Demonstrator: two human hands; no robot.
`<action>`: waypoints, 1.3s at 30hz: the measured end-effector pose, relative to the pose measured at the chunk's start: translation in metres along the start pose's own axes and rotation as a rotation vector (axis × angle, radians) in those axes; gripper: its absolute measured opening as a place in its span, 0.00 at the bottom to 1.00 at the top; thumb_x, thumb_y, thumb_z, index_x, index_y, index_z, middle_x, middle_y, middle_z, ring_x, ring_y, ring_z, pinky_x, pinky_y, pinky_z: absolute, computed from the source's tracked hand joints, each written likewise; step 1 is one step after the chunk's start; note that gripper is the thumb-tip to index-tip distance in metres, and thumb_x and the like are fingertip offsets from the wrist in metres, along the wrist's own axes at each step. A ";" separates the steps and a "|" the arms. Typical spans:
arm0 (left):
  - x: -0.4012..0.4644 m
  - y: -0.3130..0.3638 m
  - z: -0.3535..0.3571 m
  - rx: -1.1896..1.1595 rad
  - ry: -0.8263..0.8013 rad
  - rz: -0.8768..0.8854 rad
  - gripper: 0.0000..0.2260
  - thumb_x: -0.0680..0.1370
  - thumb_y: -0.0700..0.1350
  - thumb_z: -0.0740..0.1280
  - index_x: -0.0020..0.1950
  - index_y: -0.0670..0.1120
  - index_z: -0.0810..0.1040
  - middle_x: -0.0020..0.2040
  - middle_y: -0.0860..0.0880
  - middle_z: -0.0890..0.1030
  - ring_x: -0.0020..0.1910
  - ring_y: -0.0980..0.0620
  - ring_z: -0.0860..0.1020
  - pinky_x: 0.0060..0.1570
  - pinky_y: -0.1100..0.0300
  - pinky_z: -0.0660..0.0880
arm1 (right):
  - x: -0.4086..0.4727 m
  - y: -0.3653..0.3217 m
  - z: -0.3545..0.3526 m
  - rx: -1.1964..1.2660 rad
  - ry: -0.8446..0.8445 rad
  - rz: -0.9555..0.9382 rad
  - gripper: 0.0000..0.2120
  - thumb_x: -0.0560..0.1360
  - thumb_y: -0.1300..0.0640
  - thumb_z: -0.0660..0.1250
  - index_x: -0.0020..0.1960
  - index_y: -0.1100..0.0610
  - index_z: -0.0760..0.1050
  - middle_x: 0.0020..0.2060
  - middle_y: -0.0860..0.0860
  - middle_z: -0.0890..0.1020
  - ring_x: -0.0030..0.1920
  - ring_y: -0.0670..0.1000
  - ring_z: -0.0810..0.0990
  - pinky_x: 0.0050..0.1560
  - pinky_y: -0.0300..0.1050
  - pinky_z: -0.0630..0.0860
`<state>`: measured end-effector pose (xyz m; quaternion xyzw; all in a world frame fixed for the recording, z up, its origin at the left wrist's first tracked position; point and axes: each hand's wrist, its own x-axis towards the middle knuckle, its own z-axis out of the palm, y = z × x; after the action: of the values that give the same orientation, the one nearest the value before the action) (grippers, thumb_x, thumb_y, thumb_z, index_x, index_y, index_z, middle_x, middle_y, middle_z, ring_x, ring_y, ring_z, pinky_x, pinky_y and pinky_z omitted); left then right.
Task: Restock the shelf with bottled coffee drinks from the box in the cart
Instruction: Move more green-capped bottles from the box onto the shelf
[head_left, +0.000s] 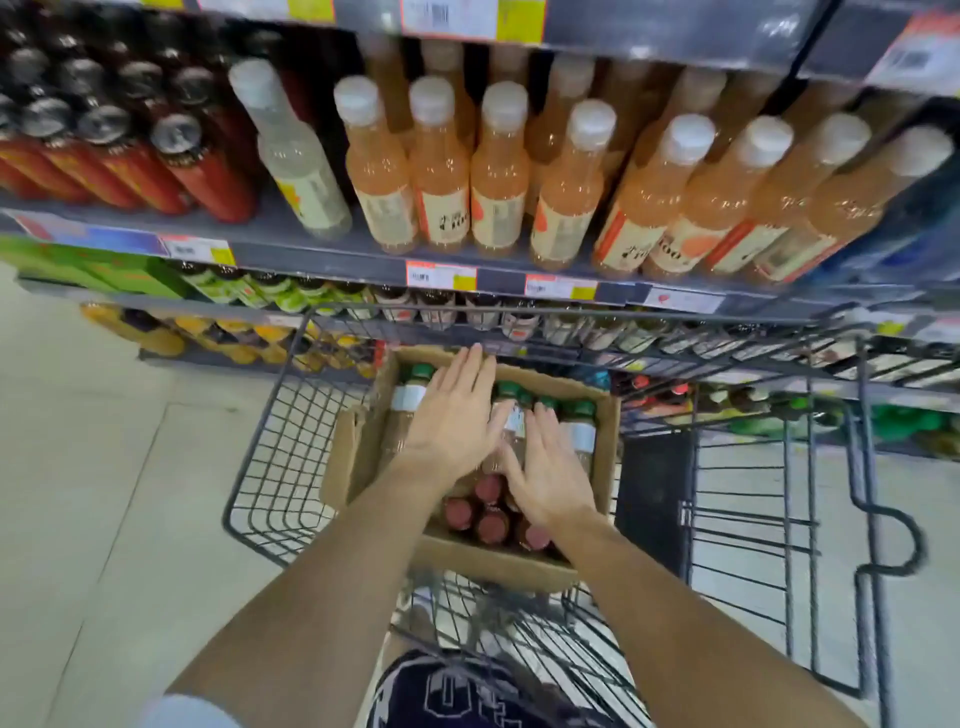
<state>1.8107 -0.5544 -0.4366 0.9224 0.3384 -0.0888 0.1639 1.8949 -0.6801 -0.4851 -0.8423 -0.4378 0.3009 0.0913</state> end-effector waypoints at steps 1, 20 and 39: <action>0.002 0.000 0.014 -0.008 -0.030 -0.008 0.28 0.83 0.56 0.50 0.79 0.44 0.50 0.80 0.46 0.48 0.78 0.50 0.47 0.76 0.53 0.48 | 0.001 0.010 0.011 0.034 -0.010 0.037 0.36 0.81 0.37 0.43 0.79 0.60 0.49 0.79 0.54 0.50 0.79 0.50 0.46 0.78 0.46 0.44; 0.072 -0.069 0.204 -0.109 -0.145 -0.342 0.22 0.81 0.51 0.58 0.70 0.39 0.66 0.70 0.39 0.66 0.69 0.40 0.65 0.64 0.47 0.66 | 0.120 0.107 0.117 0.304 -0.050 0.316 0.24 0.80 0.42 0.60 0.69 0.57 0.70 0.62 0.56 0.78 0.63 0.58 0.76 0.56 0.45 0.71; 0.149 -0.064 0.222 -0.390 -0.149 -0.442 0.27 0.75 0.49 0.72 0.66 0.40 0.63 0.58 0.40 0.75 0.57 0.41 0.76 0.46 0.57 0.69 | 0.173 0.100 0.171 0.733 -0.027 0.474 0.17 0.71 0.46 0.74 0.53 0.56 0.82 0.45 0.49 0.86 0.48 0.49 0.84 0.55 0.53 0.79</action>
<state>1.8697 -0.4999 -0.6993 0.7684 0.5287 -0.1230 0.3391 1.9380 -0.6219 -0.7378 -0.8273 -0.0978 0.4601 0.3070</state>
